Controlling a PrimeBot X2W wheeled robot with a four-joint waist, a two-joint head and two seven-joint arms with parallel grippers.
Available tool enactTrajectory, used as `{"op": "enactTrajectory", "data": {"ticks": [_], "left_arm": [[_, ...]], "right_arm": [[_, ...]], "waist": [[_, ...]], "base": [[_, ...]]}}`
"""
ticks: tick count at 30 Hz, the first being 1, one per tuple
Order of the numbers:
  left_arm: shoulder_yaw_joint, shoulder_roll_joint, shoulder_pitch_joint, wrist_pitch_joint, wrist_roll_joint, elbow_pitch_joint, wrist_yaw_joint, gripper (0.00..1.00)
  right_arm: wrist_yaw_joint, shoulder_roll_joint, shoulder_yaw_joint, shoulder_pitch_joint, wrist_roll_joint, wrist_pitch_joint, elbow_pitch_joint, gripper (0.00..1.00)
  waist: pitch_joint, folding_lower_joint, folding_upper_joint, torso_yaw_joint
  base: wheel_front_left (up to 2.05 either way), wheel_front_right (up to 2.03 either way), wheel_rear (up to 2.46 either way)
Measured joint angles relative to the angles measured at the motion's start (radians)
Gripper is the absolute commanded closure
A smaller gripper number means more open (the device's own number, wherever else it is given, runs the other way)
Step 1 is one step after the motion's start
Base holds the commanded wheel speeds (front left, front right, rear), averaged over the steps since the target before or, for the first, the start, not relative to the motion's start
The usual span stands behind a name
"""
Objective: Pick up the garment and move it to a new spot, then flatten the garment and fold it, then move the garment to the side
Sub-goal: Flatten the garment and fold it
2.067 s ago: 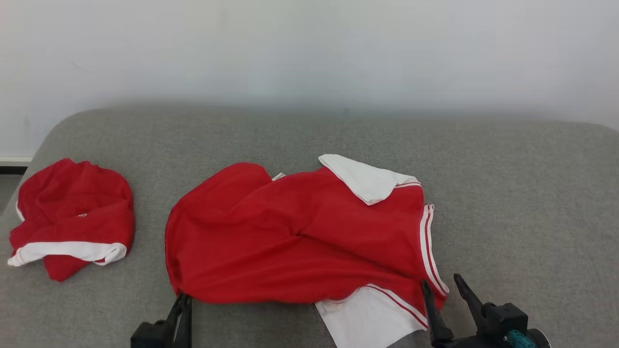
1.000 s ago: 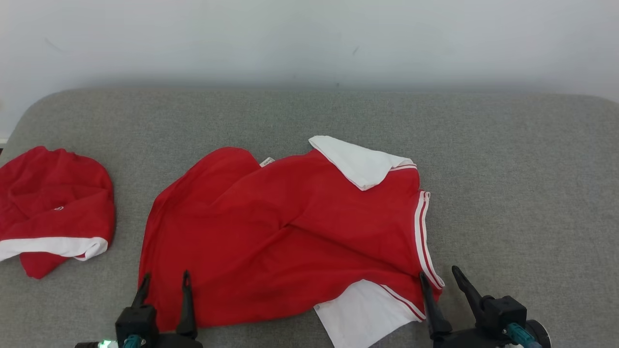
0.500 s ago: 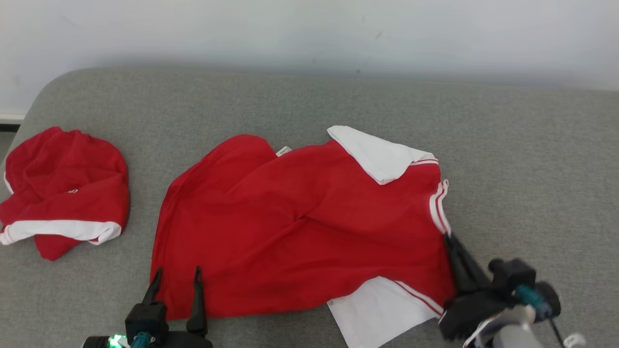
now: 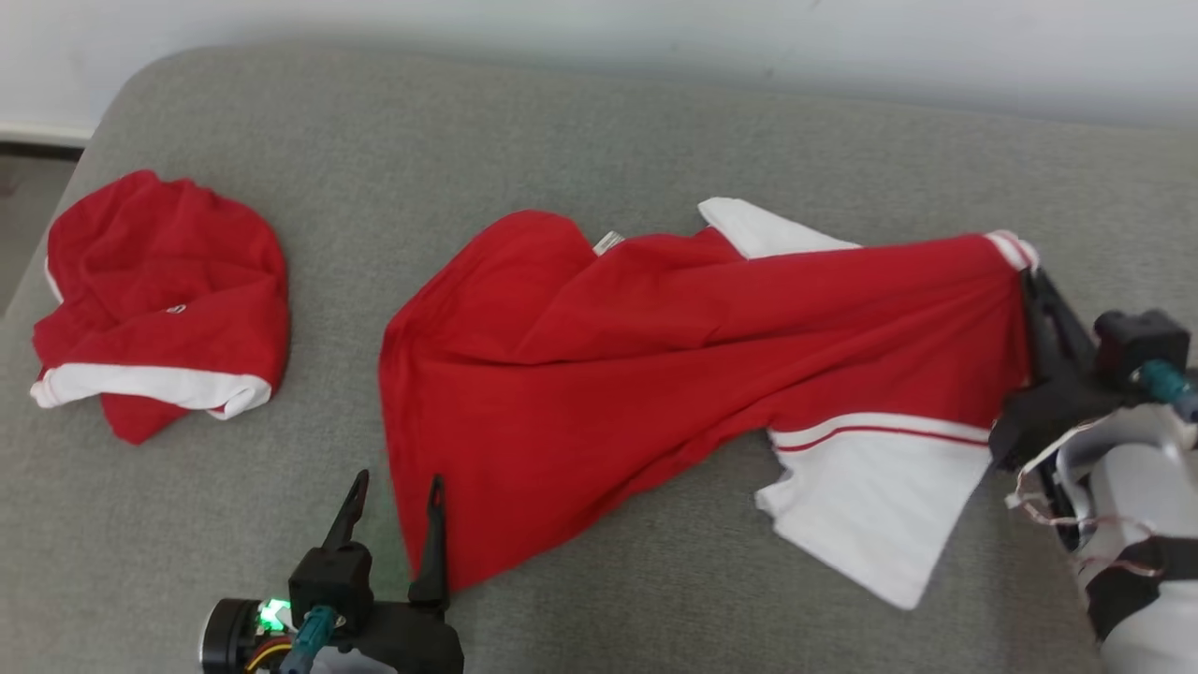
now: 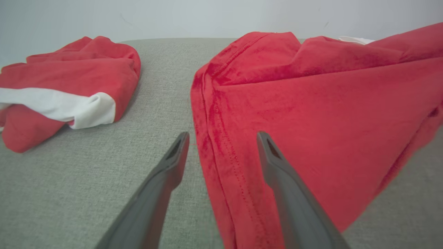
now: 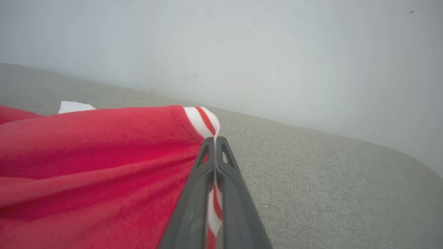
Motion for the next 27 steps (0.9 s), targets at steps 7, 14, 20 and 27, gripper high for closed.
{"op": "enactTrajectory", "data": {"ticks": [7, 14, 20, 27], "left_arm": [[-0.03, 0.0, -0.021, 0.0, -0.016, -0.007, 0.02, 0.0], [-0.001, 0.0, -0.011, 0.0, -0.016, -0.004, 0.035, 0.0], [0.046, 0.0, 0.037, 0.0, -0.009, -0.001, 0.029, 0.0], [0.087, -0.001, 0.111, 0.0, -0.008, 0.005, 0.015, 0.0]], "right_arm": [[0.0, -0.034, -0.07, -0.108, -0.062, 0.0, 0.117, 0.0], [0.0, 0.033, -0.142, -0.057, -0.095, 0.0, 0.01, 0.0], [0.0, 0.105, -0.122, 0.091, -0.069, 0.0, -0.105, 0.0], [0.0, 0.18, -0.083, 0.276, -0.023, 0.0, -0.2, 0.0]], "waist": [[0.047, 0.0001, 0.0001, 0.047], [0.038, -0.0002, 0.0, 0.056], [-0.011, -0.0002, 0.0, 0.026], [-0.094, -0.0004, -0.0001, -0.03]], "base": [[0.0, 0.0, 0.0], [0.0, 0.0, 0.0], [0.0, 0.0, 0.0], [0.0, 0.0, 0.0]]}}
